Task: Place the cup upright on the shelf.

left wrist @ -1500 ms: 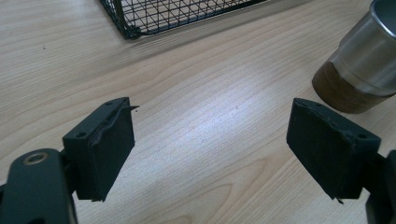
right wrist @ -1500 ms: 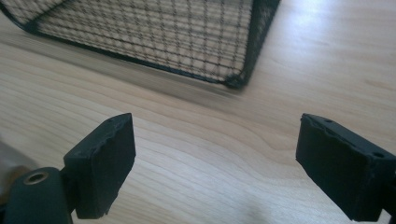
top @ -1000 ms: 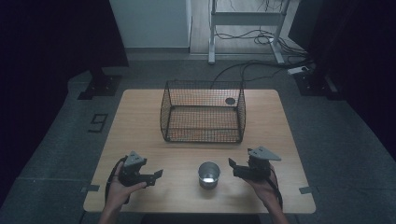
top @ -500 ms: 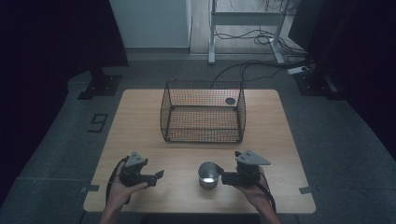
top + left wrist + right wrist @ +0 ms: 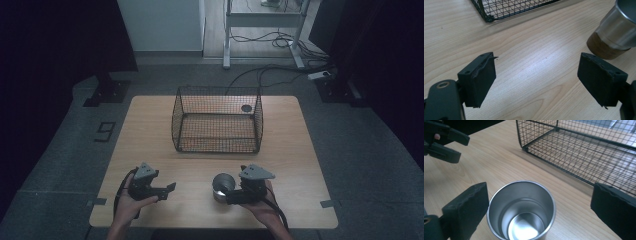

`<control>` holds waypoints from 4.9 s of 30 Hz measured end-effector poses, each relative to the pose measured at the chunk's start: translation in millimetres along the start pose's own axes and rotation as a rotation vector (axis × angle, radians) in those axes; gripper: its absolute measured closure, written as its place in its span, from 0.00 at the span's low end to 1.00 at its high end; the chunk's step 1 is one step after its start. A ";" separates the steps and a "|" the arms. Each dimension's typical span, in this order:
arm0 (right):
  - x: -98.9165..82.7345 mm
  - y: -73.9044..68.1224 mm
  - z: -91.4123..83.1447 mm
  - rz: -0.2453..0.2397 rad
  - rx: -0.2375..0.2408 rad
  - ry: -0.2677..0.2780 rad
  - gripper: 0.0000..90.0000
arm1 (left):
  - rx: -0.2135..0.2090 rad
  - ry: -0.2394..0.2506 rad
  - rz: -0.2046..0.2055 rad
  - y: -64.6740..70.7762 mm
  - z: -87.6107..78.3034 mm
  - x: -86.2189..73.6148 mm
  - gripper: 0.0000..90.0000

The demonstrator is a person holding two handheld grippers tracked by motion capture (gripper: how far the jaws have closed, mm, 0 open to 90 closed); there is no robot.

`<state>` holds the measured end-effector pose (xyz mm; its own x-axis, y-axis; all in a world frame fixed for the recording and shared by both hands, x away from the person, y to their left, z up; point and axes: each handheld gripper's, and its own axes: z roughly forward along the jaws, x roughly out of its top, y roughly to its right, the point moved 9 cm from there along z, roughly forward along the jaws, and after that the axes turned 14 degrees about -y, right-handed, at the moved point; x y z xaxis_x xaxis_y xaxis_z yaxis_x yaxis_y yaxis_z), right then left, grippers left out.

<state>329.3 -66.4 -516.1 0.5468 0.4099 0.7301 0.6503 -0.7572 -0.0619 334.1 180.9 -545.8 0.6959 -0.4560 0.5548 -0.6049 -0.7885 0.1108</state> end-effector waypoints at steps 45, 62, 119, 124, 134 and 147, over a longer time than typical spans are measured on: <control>-25.2 -12.7 52.3 -0.093 -0.021 -0.123 0.16 | -0.001 0.001 0.003 0.4 0.4 0.1 0.17; -5.8 -5.9 24.4 -0.089 -0.027 -0.039 0.16 | 0.003 0.007 -0.006 -2.3 -2.6 0.0 0.17; 116.9 51.5 -20.2 -0.046 -0.036 0.069 0.16 | -0.002 0.011 -0.002 -1.4 -4.6 -0.1 0.17; 125.2 63.3 -18.5 -0.023 -0.053 0.070 0.16 | -0.002 0.011 -0.002 -1.7 -5.2 -0.2 0.17; 135.1 76.2 -13.4 -0.007 -0.066 0.063 0.16 | -0.005 0.009 -0.001 -1.4 -4.8 -0.2 0.17; 149.6 89.3 -5.1 0.013 -0.078 0.047 0.16 | -0.005 0.015 -0.008 -3.6 -6.6 -0.4 0.17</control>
<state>466.5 -75.3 -409.0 0.5280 0.3771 0.7609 0.5998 -0.7999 -0.0198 333.4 186.7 -541.0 0.6950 -0.4432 0.5662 -0.6014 -0.7899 0.1198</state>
